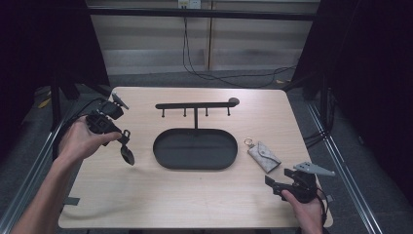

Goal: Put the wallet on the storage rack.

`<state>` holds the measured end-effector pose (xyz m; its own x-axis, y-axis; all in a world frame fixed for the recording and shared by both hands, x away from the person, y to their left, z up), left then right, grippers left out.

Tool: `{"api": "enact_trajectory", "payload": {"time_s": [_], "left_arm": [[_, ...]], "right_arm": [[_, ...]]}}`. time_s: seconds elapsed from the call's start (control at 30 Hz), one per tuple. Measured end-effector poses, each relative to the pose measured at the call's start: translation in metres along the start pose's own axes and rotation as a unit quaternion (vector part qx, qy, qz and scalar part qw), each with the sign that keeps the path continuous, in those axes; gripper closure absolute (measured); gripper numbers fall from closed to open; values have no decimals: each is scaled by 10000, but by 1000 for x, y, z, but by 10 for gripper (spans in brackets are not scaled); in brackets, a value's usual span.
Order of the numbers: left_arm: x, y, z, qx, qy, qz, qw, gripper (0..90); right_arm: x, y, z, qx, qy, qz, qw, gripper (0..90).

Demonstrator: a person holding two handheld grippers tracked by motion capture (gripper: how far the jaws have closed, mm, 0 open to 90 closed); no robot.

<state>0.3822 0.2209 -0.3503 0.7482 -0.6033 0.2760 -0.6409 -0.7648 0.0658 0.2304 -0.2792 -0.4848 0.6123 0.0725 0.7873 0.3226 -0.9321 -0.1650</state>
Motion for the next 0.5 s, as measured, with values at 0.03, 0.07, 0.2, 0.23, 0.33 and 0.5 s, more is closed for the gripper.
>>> {"api": "enact_trajectory", "payload": {"time_s": [0.03, 0.07, 0.2, 0.23, 0.33, 0.5], "left_arm": [[1, 1, 0, -12, 0, -3, 10000, 707], [2, 2, -1, -23, 8, 22, 10000, 707], [5, 5, -3, -58, -14, 104, 9999, 707], [6, 5, -3, -49, -38, 154, 9999, 707], [12, 9, -4, -45, -47, 171, 9998, 707], [17, 16, -7, 21, -24, 256, 9997, 707]], "right_arm": [[0, 0, 0, 4, -13, 4, 10000, 151], [0, 0, 0, 5, -11, -3, 10000, 151], [0, 0, 0, 7, -11, 6, 10000, 152], [0, 0, 0, 7, -11, 6, 10000, 152], [0, 0, 0, 20, -16, 7, 10000, 152], [0, 0, 0, 14, -8, 3, 10000, 152]]}}
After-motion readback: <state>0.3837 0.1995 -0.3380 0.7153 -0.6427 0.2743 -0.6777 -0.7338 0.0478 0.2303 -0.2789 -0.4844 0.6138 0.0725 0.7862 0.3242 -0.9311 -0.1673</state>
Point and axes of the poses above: each handheld gripper's, and its own axes: z roughly forward along the jaws, x roughly out of its top, y roughly to its right, the point moved 3 cm from there along z, roughly forward along the jaws, and after that the axes turned 2 degrees about -z, right-handed, at the moved point
